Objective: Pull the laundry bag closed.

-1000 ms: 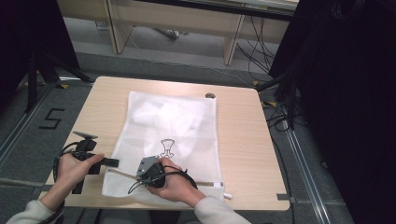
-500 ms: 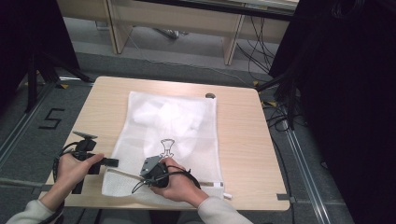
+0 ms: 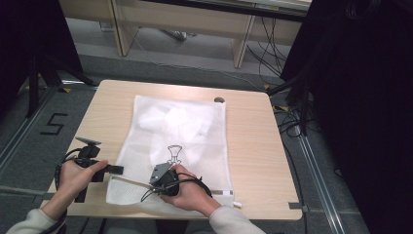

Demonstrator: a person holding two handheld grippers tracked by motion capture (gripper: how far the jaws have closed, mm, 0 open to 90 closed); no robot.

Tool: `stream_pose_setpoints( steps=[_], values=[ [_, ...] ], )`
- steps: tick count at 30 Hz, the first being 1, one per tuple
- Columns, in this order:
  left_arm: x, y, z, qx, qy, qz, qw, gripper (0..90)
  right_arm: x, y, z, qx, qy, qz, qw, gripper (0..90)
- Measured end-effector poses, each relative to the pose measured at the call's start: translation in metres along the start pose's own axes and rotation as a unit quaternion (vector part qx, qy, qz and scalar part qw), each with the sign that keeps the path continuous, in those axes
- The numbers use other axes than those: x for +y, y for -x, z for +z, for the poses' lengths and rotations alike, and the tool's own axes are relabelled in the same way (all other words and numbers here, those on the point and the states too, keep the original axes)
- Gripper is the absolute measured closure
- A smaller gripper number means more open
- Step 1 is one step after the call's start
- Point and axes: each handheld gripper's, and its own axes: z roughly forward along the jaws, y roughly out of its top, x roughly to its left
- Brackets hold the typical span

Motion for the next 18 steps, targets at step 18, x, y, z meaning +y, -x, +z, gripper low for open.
stream_pose_setpoints(
  steps=[18],
  values=[
    [0.0007,-0.0026,-0.0002,0.004,0.003,0.002,1.0000,85.8,-0.0060,0.0039,-0.0091,-0.003,-0.006,0.004,1.0000,82.6]
  ],
)
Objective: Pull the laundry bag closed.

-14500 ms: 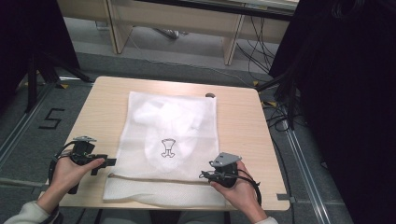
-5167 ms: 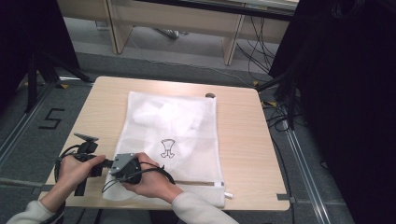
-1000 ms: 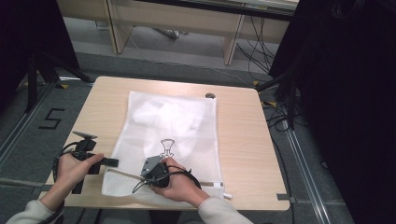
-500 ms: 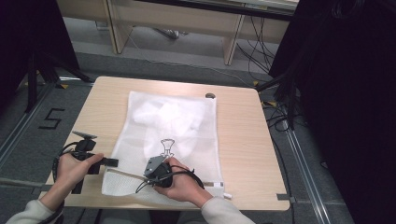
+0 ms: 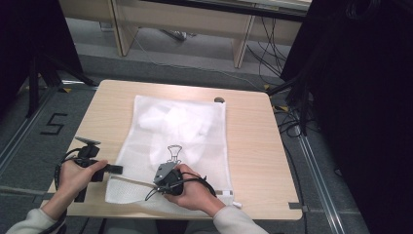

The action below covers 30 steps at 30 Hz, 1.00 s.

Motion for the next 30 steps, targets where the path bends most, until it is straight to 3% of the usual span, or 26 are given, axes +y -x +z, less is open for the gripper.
stream_pose_setpoints(
  steps=[22,24,25,28,30],
  values=[
    [0.000,-0.002,0.000,0.003,0.001,-0.003,1.0000,85.8,-0.013,0.004,-0.012,-0.005,-0.006,0.013,0.9999,82.7],
    [0.000,-0.003,0.000,0.004,-0.001,-0.001,1.0000,85.7,-0.013,0.004,-0.012,0.005,-0.010,0.011,0.9999,82.7],
    [0.000,-0.003,0.000,0.003,-0.001,-0.002,1.0000,85.7,-0.013,0.006,-0.012,-0.005,-0.005,-0.002,1.0000,82.7],
    [0.000,-0.003,0.000,0.004,-0.001,-0.002,1.0000,85.7,-0.015,0.007,-0.013,-0.003,-0.003,-0.004,1.0000,82.6],
    [0.000,-0.003,0.000,0.003,-0.001,-0.001,1.0000,85.7,-0.016,0.006,-0.014,-0.005,-0.005,0.008,0.9999,82.7]
  ],
)
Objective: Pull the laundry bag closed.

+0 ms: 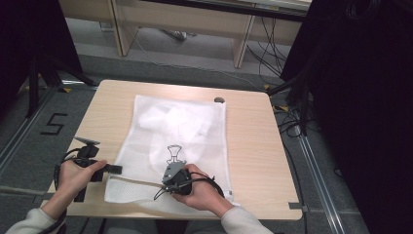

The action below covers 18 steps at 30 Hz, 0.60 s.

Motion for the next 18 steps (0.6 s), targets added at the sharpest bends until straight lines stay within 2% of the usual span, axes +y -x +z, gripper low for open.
stream_pose_setpoints(
  steps=[2,3,6,8,11,13,15,17,18],
  values=[
    [0.0000,0.0002,-0.0002,0.000,0.000,0.000,1.0000,85.7,-0.0003,0.0001,-0.0009,-0.002,-0.001,-0.002,1.0000,82.7],
    [-0.0001,0.0001,-0.0001,0.000,0.001,0.001,1.0000,85.7,-0.0002,0.0013,-0.0009,0.000,0.002,-0.011,0.9999,82.7],
    [-0.0001,0.0000,0.0000,0.001,0.000,0.001,1.0000,85.7,-0.0017,-0.0007,-0.0033,0.005,-0.005,0.009,0.9999,82.7],
    [-0.0001,-0.0001,0.0002,0.001,0.000,0.001,1.0000,85.7,-0.0030,0.0019,-0.0033,-0.002,0.000,-0.006,1.0000,82.6],
    [0.0000,-0.0002,0.0003,0.000,-0.002,0.002,1.0000,85.7,-0.0045,0.0026,-0.0045,-0.003,-0.001,-0.009,1.0000,82.7],
    [0.0000,-0.0002,0.0004,0.001,-0.001,0.001,1.0000,85.6,-0.0055,0.0015,-0.0059,-0.002,-0.002,0.003,1.0000,82.7],
    [-0.0001,-0.0002,0.0002,0.001,0.001,0.001,1.0000,85.6,-0.0057,0.0027,-0.0061,-0.004,0.000,-0.010,0.9999,82.6],
    [-0.0001,-0.0001,0.0000,0.000,0.000,0.003,1.0000,85.6,-0.0069,0.0019,-0.0077,-0.003,-0.002,0.005,1.0000,82.7],
    [-0.0001,-0.0002,0.0000,0.001,0.000,0.003,1.0000,85.6,-0.0072,0.0020,-0.0081,-0.005,-0.002,0.004,1.0000,82.6]
  ],
)
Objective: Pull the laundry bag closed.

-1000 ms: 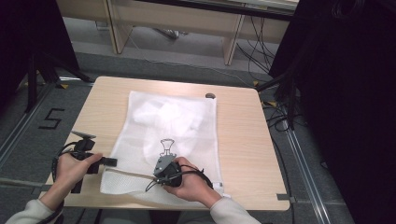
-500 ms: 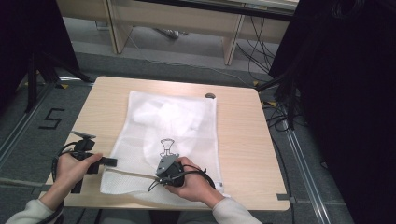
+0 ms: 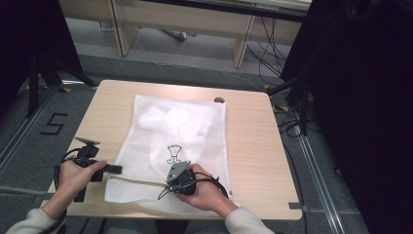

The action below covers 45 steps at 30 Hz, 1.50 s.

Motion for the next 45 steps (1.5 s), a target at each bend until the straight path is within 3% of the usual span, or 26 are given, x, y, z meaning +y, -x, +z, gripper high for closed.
stream_pose_setpoints(
  steps=[1,7,10,14,26,29,31,36,39,41,45],
  values=[
    [0.000,0.000,0.000,0.001,0.000,-0.001,1.0000,85.6,0.000,0.002,0.000,-0.002,0.002,-0.012,0.9999,82.6],
    [0.000,0.000,0.000,0.002,0.000,-0.006,1.0000,85.6,-0.005,0.001,-0.004,-0.005,-0.003,0.007,1.0000,82.7],
    [0.000,0.000,0.000,0.000,0.003,-0.004,1.0000,85.6,-0.005,0.003,-0.004,-0.005,0.000,-0.008,1.0000,82.6],
    [0.000,-0.001,0.000,0.001,0.000,0.000,1.0000,85.6,-0.006,0.002,-0.006,-0.004,-0.001,0.004,1.0000,82.6],
    [0.000,0.000,0.000,0.002,0.001,-0.001,1.0000,85.6,-0.010,0.003,-0.009,-0.005,0.000,0.003,1.0000,82.6],
    [0.000,0.000,0.000,0.002,0.000,-0.002,1.0000,85.6,-0.010,-0.001,-0.010,0.006,-0.012,0.025,0.9996,82.6],
    [0.000,0.000,0.000,0.003,0.000,-0.001,1.0000,85.6,-0.011,0.002,-0.010,-0.004,-0.005,0.010,0.9999,82.6],
    [0.000,0.000,0.000,0.002,-0.002,0.001,1.0000,85.6,-0.012,0.004,-0.011,-0.005,0.000,-0.002,1.0000,82.7],
    [0.000,0.000,0.000,0.002,0.000,0.000,1.0000,85.6,-0.012,0.004,-0.011,-0.004,0.000,-0.002,1.0000,82.6],
    [0.000,0.000,0.000,0.002,-0.002,0.002,1.0000,85.6,-0.013,0.003,-0.012,-0.003,-0.002,0.013,0.9999,82.6],
    [0.000,-0.001,0.001,0.003,-0.002,0.001,1.0000,85.6,-0.013,0.003,-0.013,0.000,-0.005,0.012,0.9999,82.6]
  ],
)
